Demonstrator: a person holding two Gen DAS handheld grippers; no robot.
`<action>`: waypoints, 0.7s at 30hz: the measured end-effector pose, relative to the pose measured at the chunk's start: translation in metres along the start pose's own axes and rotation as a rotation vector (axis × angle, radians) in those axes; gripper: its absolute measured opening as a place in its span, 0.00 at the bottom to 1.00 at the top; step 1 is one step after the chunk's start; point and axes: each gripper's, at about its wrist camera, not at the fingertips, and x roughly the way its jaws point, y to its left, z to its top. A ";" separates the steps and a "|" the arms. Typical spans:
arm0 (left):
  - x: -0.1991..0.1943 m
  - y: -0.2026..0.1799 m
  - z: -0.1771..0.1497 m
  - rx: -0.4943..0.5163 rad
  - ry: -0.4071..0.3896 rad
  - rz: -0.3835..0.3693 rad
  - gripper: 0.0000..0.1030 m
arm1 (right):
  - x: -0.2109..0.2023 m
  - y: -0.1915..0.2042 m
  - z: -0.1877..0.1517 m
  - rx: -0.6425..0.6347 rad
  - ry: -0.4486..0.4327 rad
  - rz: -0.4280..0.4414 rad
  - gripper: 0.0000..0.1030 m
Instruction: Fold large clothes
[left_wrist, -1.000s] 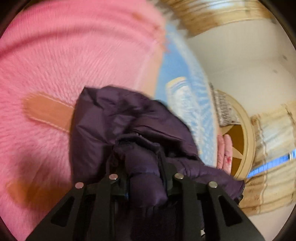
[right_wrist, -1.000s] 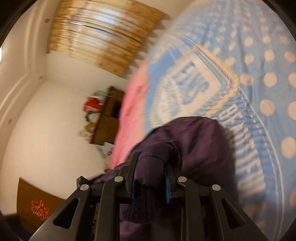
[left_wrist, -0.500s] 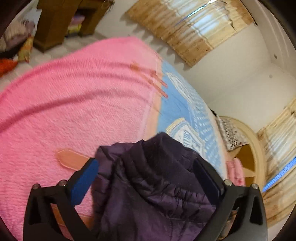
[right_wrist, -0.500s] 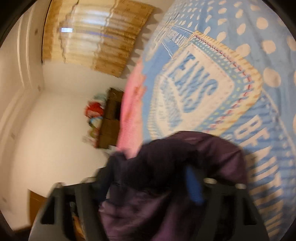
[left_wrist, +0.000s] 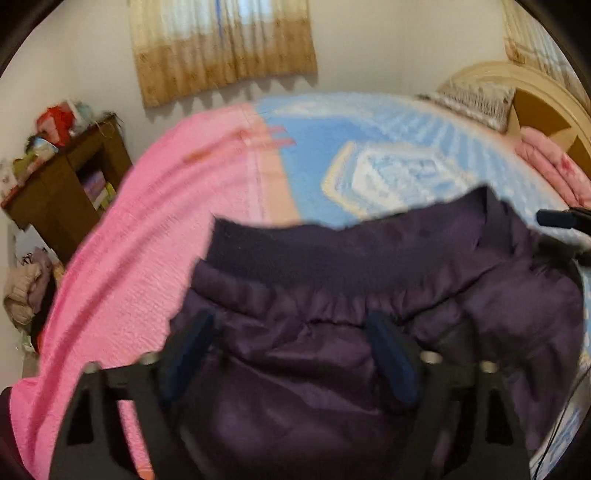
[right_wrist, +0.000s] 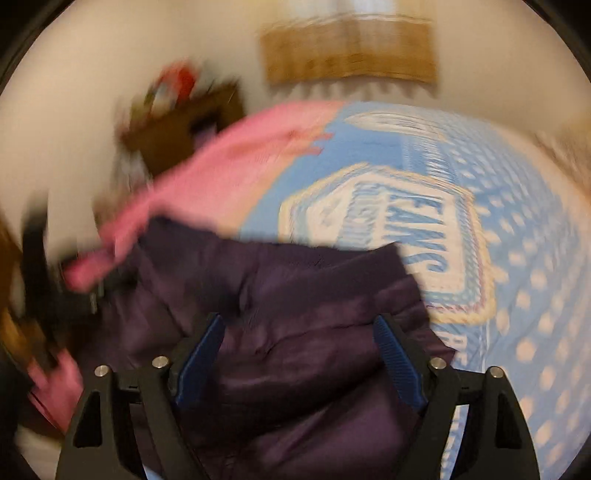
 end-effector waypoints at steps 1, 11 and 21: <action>0.004 0.003 -0.004 -0.001 0.013 -0.014 0.67 | 0.013 0.006 -0.004 -0.018 0.034 -0.041 0.50; -0.038 0.007 0.002 -0.036 -0.167 -0.074 0.17 | -0.054 0.004 0.000 0.007 -0.215 -0.080 0.24; -0.013 0.017 0.028 -0.116 -0.236 0.027 0.17 | -0.020 -0.014 0.024 0.136 -0.264 -0.187 0.22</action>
